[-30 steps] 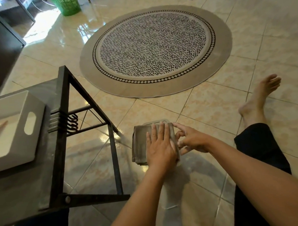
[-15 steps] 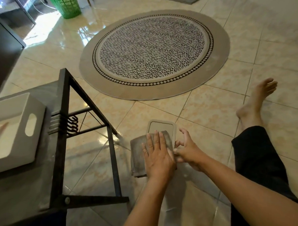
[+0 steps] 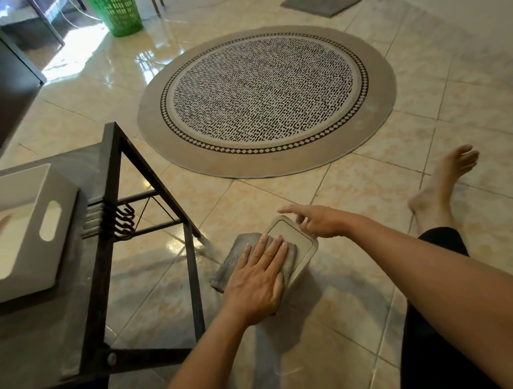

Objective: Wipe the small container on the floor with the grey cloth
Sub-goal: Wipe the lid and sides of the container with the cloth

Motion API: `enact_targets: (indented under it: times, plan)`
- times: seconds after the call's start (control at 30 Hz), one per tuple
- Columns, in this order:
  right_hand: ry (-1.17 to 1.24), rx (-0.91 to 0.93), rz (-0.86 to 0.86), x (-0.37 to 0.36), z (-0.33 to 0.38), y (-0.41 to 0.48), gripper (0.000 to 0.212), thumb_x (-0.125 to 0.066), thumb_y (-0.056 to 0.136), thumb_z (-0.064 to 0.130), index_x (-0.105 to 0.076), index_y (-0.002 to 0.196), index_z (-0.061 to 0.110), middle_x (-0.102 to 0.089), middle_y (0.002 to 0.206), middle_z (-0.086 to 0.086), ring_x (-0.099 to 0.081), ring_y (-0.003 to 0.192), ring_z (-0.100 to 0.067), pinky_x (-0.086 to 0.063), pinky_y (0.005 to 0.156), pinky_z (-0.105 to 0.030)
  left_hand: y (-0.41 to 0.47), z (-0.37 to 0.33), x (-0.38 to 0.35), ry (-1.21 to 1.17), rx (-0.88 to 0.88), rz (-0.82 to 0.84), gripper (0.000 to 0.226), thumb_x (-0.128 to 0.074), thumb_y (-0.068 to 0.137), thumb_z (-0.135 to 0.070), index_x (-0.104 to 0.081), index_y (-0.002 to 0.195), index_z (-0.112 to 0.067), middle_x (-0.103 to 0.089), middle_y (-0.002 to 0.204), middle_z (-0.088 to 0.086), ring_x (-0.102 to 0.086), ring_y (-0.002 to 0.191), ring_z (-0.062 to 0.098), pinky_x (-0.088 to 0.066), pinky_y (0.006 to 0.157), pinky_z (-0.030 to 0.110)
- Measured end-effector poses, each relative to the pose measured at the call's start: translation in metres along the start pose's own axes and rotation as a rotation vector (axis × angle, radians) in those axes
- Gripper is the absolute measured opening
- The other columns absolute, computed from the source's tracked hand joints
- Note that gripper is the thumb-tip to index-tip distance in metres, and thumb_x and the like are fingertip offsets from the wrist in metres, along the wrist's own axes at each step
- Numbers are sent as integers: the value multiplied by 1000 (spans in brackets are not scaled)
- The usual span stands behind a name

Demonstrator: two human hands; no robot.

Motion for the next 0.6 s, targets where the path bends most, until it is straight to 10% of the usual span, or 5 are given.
enact_targets:
  times: [0.43,0.6]
  plan:
    - [327,-62,-160,-28,-22,-37,53,-53,94,-2,-46,138,26,-53,93,-8,-58,70,-18,-54,56,-28,23,-26,-6,-108,346,0,64,-17,102,-39,16,154,-21,25,161,0,28,147,23,15,119,47]
    - [335,-55,-172,-30,-22,-45,51,-53,94,2,-46,137,28,-54,99,-9,-58,82,-19,-59,65,-30,21,-11,-3,-121,230,-4,61,-15,98,-56,11,153,-45,24,161,-7,26,148,22,11,119,49]
Point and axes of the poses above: each hand's wrist, its own y-axis towards the middle knuckle, its own x-axis out of the back of the hand, z = x × y, the point moved 6 cm from there along y, towards the middle knuckle
